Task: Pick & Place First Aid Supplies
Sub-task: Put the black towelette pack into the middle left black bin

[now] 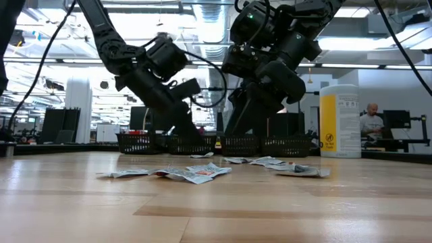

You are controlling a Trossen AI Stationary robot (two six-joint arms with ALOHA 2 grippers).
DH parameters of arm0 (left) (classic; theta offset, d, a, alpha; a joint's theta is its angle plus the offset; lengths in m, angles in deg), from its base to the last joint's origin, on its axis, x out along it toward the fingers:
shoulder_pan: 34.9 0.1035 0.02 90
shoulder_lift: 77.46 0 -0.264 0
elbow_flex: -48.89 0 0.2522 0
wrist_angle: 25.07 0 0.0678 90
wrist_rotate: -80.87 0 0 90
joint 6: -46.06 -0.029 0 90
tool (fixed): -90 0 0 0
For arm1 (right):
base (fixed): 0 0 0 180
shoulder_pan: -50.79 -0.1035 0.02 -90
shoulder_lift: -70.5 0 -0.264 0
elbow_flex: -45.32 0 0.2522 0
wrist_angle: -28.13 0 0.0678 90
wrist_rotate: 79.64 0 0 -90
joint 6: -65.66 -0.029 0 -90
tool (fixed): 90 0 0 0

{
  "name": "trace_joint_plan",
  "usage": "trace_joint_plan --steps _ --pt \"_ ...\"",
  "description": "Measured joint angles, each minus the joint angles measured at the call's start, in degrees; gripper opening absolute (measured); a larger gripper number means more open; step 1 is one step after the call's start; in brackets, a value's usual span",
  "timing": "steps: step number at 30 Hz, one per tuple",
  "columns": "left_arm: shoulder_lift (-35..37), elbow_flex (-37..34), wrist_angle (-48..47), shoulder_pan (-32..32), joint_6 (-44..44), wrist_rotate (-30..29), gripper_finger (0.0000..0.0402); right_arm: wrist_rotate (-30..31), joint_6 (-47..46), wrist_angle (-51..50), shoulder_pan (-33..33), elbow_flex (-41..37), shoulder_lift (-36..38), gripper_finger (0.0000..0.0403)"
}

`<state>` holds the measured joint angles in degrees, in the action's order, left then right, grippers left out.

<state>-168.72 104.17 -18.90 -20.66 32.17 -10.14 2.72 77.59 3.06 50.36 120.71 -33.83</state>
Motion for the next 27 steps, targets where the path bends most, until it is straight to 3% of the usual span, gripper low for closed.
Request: trace_joint_plan --steps 17,27 --pt "-3.65 -0.02 3.14 0.00 -2.24 -9.86 0.0206 0.04 0.02 0.09 -0.48 -0.02 0.00 0.0240" --pt "-3.65 -0.02 2.19 0.68 1.76 -10.65 0.0206 0.04 0.02 0.11 -0.48 -0.02 0.00 0.0240"
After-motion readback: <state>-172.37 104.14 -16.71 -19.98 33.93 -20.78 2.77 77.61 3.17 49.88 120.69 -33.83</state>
